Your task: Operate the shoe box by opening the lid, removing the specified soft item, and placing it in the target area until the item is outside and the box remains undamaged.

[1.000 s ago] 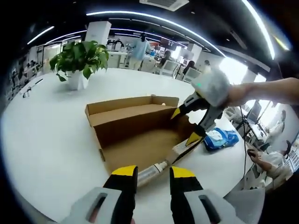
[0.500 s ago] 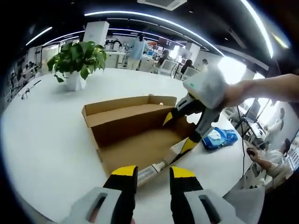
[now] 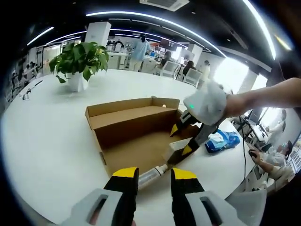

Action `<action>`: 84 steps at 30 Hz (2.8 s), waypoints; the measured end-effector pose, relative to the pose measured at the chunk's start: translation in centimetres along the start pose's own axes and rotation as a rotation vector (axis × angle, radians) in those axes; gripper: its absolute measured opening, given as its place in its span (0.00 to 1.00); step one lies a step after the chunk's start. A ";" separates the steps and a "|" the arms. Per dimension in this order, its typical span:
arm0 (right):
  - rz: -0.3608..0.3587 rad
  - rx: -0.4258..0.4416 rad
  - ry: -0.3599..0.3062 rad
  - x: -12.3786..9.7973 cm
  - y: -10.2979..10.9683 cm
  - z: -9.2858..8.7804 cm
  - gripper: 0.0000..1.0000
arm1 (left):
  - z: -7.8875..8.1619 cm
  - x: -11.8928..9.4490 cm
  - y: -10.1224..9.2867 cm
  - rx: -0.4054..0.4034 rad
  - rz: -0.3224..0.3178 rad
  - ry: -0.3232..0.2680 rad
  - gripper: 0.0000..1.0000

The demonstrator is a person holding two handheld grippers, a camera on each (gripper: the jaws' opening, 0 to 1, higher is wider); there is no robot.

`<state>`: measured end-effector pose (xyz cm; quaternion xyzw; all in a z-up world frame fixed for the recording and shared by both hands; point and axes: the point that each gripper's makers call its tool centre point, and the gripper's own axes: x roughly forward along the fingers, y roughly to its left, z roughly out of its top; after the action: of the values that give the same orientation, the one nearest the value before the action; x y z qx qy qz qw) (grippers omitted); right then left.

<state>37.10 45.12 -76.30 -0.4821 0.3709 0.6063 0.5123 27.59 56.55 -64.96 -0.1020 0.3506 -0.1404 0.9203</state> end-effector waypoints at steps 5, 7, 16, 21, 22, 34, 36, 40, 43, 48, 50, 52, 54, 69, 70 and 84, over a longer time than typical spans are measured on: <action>0.013 0.042 -0.002 0.3 0.7 -0.4 0.19 | 0.0 0.2 0.1 0.000 -0.002 0.003 0.27; 0.005 0.049 -0.011 0.3 0.6 -0.4 0.19 | 0.0 0.3 0.2 0.003 -0.003 0.003 0.27; -0.013 0.058 -0.037 -0.4 0.2 -0.1 0.18 | 0.0 0.2 0.2 0.005 -0.001 0.000 0.27; -0.028 0.083 -0.071 -1.6 -0.5 0.3 0.18 | 0.0 0.0 0.3 0.005 0.004 -0.001 0.27; -0.036 0.089 -0.081 -2.0 -0.7 0.4 0.18 | 0.0 0.0 0.3 0.006 0.004 -0.001 0.27; -0.100 0.134 -0.150 -5.5 -1.9 1.4 0.18 | 1.1 0.3 -1.0 0.034 -0.019 -0.011 0.27; -0.109 0.133 -0.166 -6.3 -1.9 1.8 0.18 | 1.2 0.3 -1.2 0.039 -0.022 -0.013 0.27; -0.135 0.127 -0.184 -7.4 -2.1 2.3 0.18 | 1.5 0.3 -1.6 0.053 -0.031 -0.015 0.27; -0.149 0.122 -0.191 -8.2 -2.1 2.4 0.18 | 1.8 0.2 -2.0 0.059 -0.038 -0.020 0.27; -0.175 0.130 -0.208 -9.8 -2.2 2.1 0.18 | 2.1 0.1 -2.7 0.074 -0.046 -0.024 0.27; -0.188 0.141 -0.216 -10.5 -2.4 1.9 0.18 | 2.1 0.0 -3.0 0.079 -0.050 -0.023 0.27; -0.199 0.146 -0.222 -11.2 -2.4 1.6 0.18 | 2.1 0.0 -3.4 0.083 -0.056 -0.022 0.27; -0.209 0.151 -0.229 -11.8 -2.3 1.3 0.18 | 2.1 0.0 -3.9 0.091 -0.061 -0.021 0.27; -0.261 0.185 -0.205 -14.4 -1.5 -3.7 0.18 | 2.5 0.5 -6.7 0.134 -0.097 -0.015 0.27; -0.262 0.192 -0.199 -14.5 -1.3 -4.4 0.18 | 2.5 0.6 -7.0 0.139 -0.100 -0.012 0.27; -0.287 0.303 -0.145 -15.5 1.1 -12.5 0.18 | 2.3 2.0 -8.6 0.176 -0.125 0.012 0.28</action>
<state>38.78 29.01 -64.61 -0.4025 0.3475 0.4976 0.6853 28.97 48.04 -62.02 -0.0414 0.3351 -0.2285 0.9131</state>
